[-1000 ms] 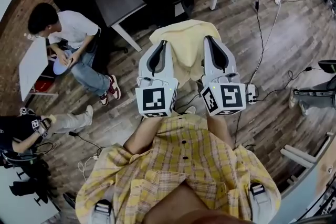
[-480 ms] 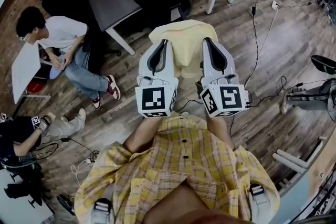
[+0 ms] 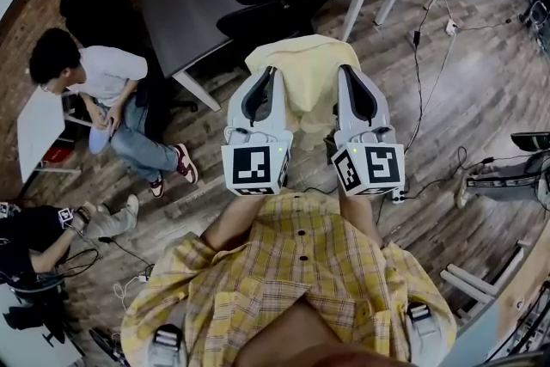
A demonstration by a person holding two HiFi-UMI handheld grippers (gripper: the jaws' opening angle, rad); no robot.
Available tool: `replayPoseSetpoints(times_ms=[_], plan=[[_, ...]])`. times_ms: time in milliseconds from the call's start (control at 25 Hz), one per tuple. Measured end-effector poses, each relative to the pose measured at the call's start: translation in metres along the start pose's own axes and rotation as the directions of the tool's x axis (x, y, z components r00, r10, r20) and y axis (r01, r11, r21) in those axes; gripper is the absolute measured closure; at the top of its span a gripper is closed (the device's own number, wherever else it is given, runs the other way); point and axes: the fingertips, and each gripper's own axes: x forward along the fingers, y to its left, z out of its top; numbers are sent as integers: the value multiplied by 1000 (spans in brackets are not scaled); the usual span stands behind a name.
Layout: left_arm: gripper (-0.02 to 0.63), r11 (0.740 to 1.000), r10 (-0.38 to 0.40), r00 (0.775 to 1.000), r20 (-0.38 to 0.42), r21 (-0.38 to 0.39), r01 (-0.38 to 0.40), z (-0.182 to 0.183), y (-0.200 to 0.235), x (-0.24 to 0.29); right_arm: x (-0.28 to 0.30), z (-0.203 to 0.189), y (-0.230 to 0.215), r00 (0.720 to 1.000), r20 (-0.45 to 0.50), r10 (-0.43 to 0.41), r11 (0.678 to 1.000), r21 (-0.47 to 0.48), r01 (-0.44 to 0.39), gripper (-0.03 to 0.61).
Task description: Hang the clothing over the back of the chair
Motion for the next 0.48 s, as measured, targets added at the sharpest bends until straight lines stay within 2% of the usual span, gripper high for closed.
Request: replayPoseSetpoints(times_ms=[480], plan=[[597, 999, -35, 998, 43, 13, 35, 30, 53, 89, 99, 31, -19, 997, 55, -46, 998, -30, 48, 565]])
